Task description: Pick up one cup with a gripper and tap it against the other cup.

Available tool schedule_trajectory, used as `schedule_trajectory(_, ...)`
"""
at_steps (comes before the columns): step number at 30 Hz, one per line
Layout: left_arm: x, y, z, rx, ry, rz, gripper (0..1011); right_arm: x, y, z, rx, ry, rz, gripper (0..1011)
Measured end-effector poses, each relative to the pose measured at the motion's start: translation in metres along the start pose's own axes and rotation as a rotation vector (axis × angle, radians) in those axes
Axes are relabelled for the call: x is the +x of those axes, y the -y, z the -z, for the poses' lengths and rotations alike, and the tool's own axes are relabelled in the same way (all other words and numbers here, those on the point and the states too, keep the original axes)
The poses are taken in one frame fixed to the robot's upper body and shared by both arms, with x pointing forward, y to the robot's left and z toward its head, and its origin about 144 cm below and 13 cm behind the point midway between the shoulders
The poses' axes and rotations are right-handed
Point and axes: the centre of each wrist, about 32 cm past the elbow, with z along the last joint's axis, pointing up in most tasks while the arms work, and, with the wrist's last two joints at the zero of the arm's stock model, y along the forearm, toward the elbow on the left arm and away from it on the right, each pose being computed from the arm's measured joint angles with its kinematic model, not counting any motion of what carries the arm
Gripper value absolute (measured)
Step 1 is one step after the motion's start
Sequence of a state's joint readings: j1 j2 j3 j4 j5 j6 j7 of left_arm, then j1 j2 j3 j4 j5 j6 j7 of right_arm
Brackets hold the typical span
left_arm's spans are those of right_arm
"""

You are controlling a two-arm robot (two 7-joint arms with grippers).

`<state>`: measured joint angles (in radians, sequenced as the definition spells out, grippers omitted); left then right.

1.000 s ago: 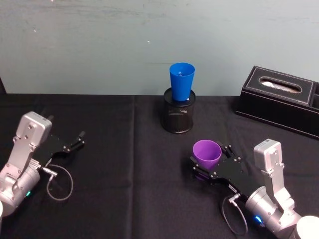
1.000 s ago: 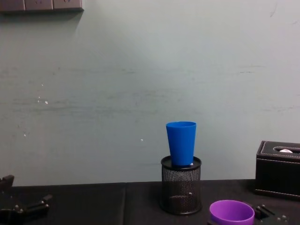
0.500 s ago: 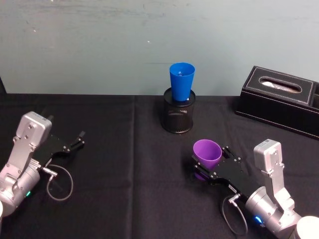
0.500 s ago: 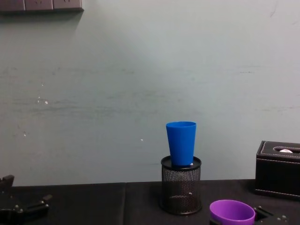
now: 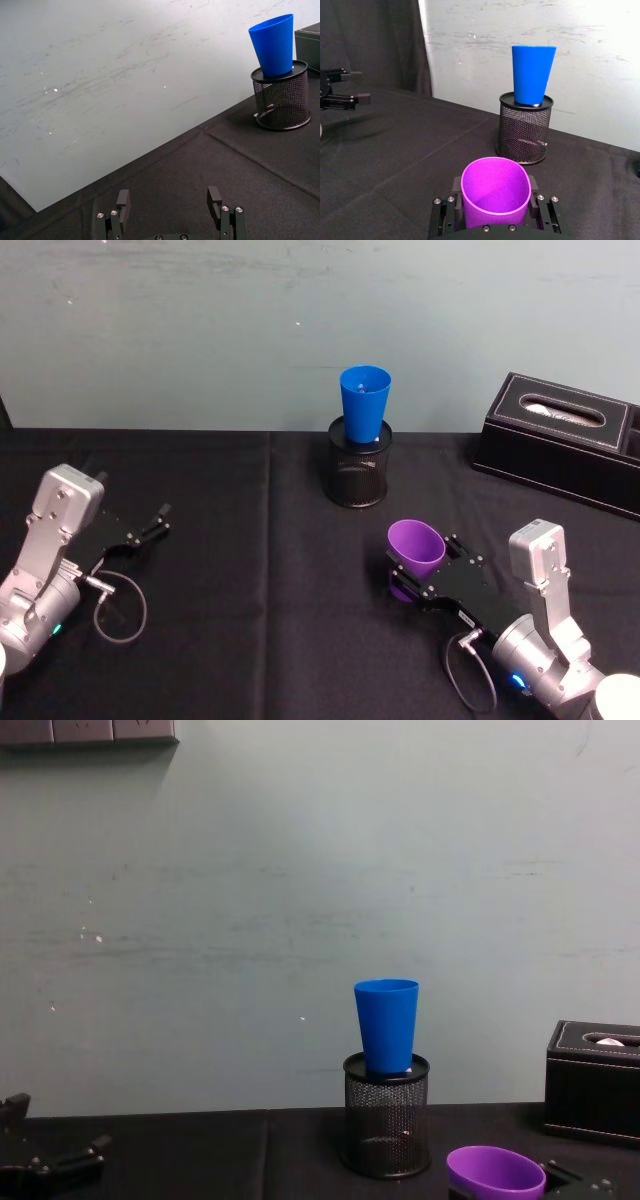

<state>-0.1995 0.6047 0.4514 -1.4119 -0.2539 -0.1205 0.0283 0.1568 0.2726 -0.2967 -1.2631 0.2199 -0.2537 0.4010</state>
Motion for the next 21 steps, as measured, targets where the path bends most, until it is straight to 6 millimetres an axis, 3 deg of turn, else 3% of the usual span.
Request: schedule_trajectory(21,0.000,0.000,0.000,0.000,0.000,0.000,1011,0.005,0.005,-0.015,0.004,0.063,0.003,729)
